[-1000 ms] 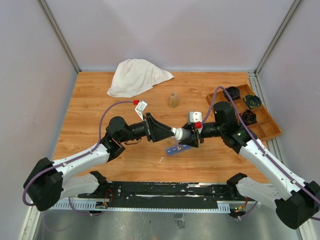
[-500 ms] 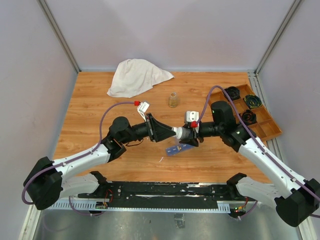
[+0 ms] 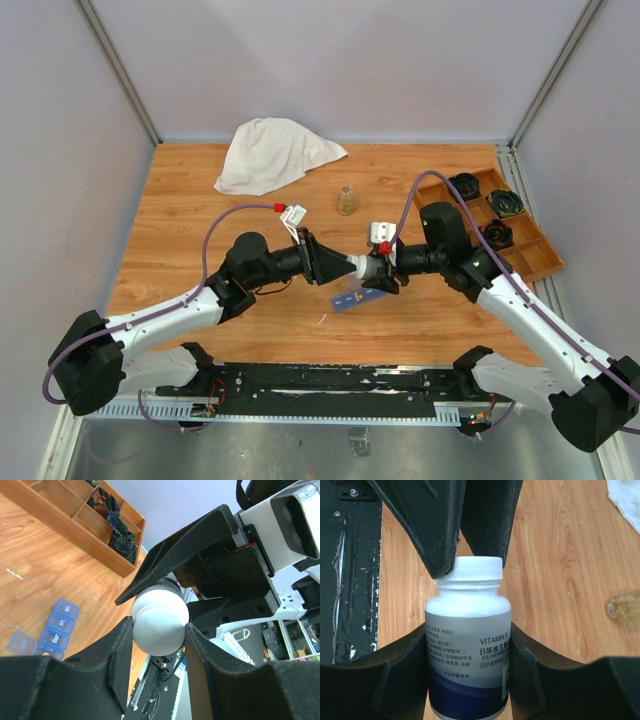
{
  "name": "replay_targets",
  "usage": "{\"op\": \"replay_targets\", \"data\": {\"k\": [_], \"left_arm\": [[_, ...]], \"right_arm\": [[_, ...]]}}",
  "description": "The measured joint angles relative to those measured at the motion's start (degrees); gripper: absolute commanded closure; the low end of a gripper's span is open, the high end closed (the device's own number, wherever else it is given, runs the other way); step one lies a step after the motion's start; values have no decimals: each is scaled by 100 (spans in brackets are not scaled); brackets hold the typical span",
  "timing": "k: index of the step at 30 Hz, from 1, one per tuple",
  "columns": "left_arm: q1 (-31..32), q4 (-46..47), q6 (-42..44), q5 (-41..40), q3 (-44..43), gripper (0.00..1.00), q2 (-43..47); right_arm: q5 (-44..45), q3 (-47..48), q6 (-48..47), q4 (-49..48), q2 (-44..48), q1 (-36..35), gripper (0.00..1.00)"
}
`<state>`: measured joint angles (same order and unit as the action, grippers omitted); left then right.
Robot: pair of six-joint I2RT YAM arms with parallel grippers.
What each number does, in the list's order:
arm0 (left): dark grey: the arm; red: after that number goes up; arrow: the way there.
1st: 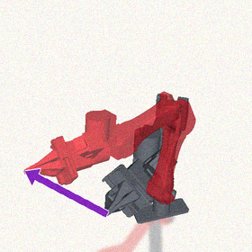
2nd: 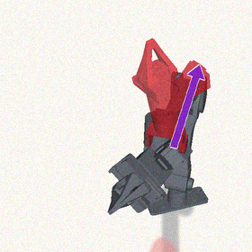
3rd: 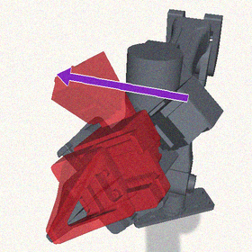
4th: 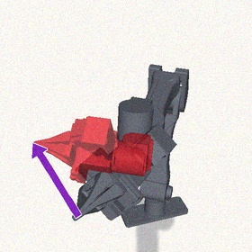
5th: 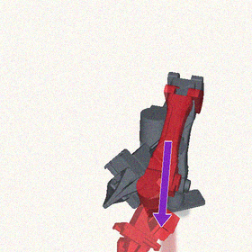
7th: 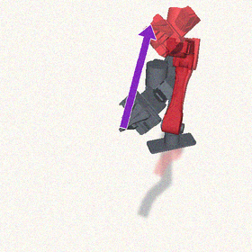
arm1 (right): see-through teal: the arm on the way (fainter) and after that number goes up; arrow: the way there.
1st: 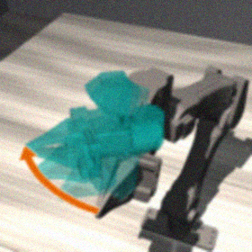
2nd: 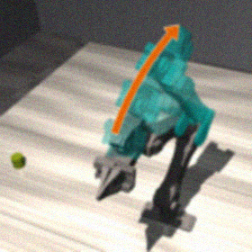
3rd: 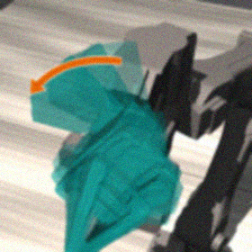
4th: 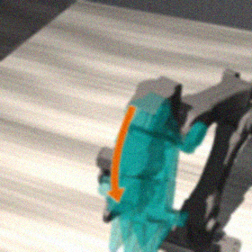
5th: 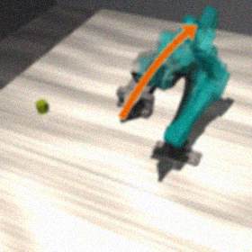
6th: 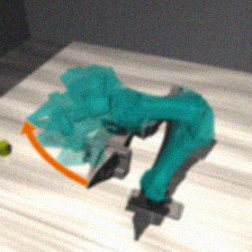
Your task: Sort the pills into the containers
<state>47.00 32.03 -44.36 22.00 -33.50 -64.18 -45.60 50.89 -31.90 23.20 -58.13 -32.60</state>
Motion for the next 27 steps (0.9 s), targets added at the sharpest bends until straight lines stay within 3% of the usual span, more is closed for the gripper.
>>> {"op": "replay_targets", "data": {"k": [15,27], "left_arm": [[111,566,691,496,-7,71,-155],[114,-87,3672,1497,-348,66,-109]], "right_arm": [[-789,-140,717,39,264,345,100],[-1189,-271,800,-46,264,380,100]]}}
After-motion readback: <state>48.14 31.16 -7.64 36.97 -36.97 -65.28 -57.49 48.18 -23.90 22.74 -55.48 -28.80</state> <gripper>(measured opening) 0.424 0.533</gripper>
